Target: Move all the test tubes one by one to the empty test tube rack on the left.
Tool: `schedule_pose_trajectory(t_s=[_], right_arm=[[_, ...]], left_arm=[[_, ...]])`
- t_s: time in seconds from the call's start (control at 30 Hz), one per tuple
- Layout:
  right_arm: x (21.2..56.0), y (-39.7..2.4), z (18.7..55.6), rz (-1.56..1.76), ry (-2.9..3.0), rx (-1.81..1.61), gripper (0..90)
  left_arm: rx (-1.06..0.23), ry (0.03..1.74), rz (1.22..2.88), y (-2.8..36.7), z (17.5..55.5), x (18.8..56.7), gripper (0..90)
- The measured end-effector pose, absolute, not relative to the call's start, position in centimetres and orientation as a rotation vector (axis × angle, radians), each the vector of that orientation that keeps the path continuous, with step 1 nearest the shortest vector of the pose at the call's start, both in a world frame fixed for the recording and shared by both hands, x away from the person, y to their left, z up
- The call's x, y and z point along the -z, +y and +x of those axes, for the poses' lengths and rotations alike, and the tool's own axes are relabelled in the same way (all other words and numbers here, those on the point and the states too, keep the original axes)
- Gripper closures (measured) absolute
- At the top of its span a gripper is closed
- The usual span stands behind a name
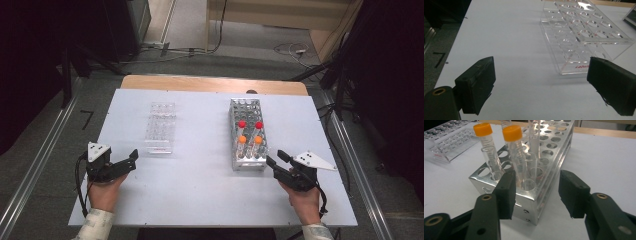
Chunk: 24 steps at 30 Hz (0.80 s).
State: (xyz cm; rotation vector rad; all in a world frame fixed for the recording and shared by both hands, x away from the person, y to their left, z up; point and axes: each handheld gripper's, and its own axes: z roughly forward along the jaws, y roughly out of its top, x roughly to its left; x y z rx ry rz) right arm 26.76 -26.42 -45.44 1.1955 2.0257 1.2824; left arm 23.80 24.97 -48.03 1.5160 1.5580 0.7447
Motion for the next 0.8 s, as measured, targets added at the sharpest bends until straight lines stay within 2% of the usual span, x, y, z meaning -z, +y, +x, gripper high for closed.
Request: schedule_pose_trajectory(t_s=[0.1, 0.3, 0.63, 0.8], right_arm=[[45.4, -25.7, 27.2, 1.19, 2.042, -1.257, 59.0], [45.7, -25.2, 27.6, 1.178, 2.054, -1.232, 64.7], [45.9, -24.7, 27.8, 1.166, 2.059, -1.206, 72.6], [45.8, -24.5, 27.8, 1.158, 2.052, -1.205, 73.9]], left_arm=[[-0.744, 1.558, 1.516, 25.0, 23.8, 48.0, 8.8], [-0.745, 1.558, 1.515, 25.0, 23.8, 48.0, 8.8], [-0.749, 1.56, 1.514, 25.0, 23.8, 48.0, 8.8], [-0.747, 1.558, 1.514, 25.0, 23.8, 48.0, 8.8]])
